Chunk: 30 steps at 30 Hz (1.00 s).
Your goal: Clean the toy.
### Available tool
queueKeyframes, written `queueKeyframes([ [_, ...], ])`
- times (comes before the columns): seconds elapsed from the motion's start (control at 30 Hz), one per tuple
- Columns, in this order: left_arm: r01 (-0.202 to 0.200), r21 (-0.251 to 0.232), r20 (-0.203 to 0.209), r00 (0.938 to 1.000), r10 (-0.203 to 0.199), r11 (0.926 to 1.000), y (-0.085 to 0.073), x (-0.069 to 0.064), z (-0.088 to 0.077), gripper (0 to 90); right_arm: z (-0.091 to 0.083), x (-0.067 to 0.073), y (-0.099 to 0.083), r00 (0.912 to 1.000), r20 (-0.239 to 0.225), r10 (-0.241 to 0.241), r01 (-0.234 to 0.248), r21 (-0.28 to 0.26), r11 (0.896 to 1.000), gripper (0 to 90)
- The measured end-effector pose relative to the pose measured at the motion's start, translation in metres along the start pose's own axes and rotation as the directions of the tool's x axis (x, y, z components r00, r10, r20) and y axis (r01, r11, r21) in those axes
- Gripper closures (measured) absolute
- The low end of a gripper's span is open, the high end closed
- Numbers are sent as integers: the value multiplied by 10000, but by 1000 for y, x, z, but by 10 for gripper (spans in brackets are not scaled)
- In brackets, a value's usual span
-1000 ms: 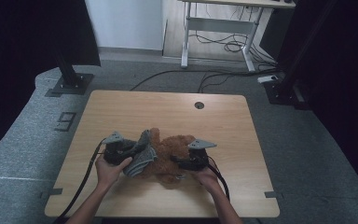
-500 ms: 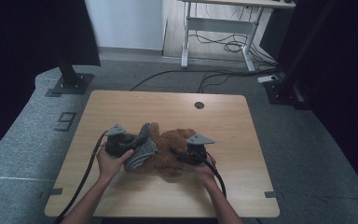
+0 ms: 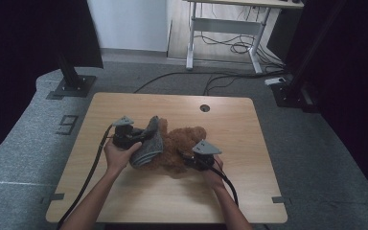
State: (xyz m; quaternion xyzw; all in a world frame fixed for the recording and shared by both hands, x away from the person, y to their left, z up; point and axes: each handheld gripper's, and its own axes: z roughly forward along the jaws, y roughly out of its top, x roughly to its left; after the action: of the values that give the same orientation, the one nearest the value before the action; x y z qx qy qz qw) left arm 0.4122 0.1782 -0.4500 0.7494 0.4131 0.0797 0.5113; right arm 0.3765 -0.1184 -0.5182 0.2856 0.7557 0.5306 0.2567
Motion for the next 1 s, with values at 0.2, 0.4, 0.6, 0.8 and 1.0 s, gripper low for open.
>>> queueKeyframes([
  [0.2, 234, 504, 171, 9996, -243, 9985, -2, 1, 6, 761, -17, 11, -14, 9993, -224, -300, 298, -109, 9995, 477],
  [0.4, -255, 839, 417, 9989, 220, 9961, -23, -15, 4, 773, -32, 24, -18, 9983, -289, -508, 511, 83, 9987, 373],
  [0.6, -163, 601, 823, 9965, 113, 9981, -45, -19, -7, 783, -46, 29, -17, 9973, -733, -15, 37, 300, 9995, 191],
  [0.8, -183, 309, 1081, 9940, 149, 9994, -63, -24, -20, 786, -63, 8, -16, 9785, -1663, 1218, -1203, 192, 9926, 126],
  [1.0, -301, 199, 1047, 9941, 279, 9993, -68, -27, -23, 786, -58, 4, -14, 9729, -1946, 1251, -1242, 168, 9921, 70],
])
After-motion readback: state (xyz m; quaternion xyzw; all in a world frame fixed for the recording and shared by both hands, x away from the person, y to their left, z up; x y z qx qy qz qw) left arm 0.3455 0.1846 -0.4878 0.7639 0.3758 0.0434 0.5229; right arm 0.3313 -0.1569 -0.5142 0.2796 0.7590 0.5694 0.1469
